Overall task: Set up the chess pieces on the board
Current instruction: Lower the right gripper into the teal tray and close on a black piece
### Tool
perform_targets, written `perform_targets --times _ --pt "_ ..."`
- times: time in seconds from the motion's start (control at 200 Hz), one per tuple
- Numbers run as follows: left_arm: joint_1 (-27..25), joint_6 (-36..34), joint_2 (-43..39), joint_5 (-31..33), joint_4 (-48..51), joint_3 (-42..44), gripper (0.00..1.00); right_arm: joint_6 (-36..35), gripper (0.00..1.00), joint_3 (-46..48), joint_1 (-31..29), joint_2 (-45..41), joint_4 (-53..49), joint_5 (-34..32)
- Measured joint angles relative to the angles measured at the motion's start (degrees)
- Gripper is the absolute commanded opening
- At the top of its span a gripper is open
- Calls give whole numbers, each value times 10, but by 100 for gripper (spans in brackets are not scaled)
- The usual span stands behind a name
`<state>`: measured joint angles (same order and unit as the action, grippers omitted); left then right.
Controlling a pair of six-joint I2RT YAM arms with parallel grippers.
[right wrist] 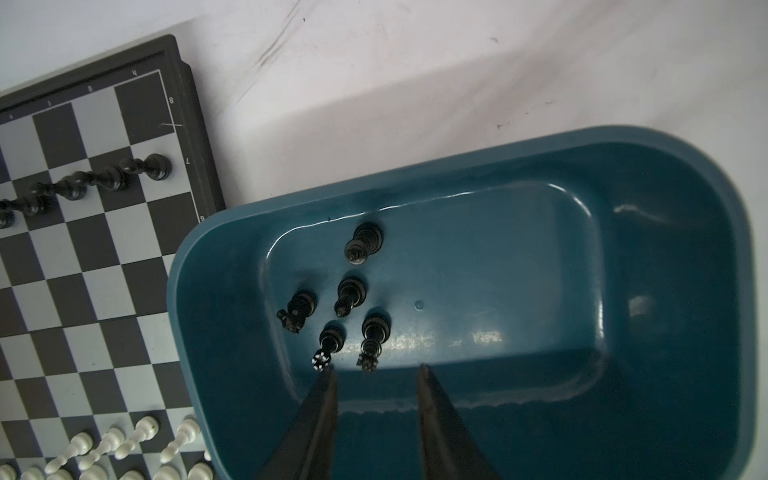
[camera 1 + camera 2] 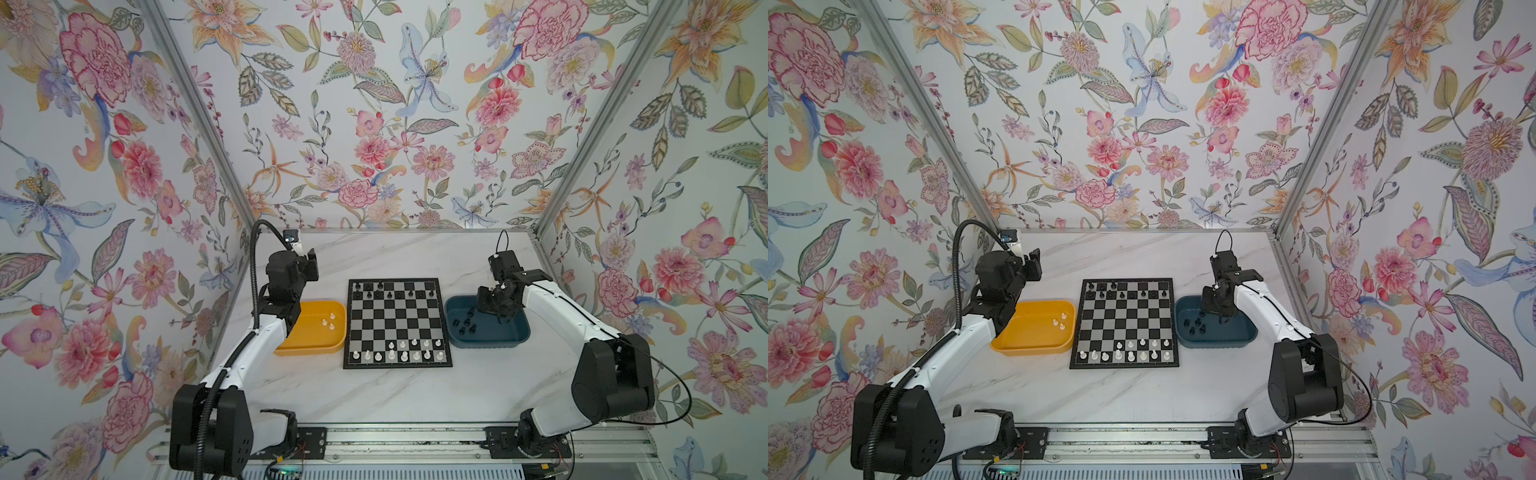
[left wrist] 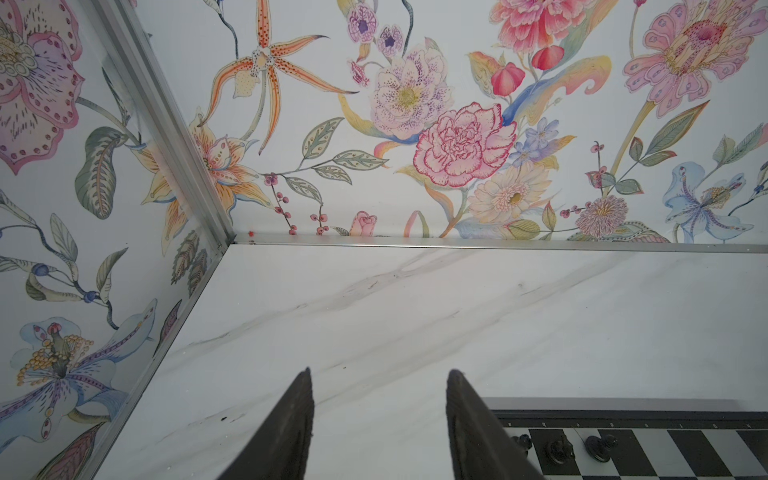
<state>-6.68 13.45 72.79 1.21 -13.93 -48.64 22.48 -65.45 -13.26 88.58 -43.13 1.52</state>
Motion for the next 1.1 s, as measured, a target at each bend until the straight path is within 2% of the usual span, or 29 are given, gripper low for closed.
perform_targets --times 0.636,1.101 --pt "3 0 3 -13 -18 4 53 5 33 9 -22 53 -3 5" --pt "3 0 8 -24 -18 4 53 5 33 11 -29 59 -3 4"
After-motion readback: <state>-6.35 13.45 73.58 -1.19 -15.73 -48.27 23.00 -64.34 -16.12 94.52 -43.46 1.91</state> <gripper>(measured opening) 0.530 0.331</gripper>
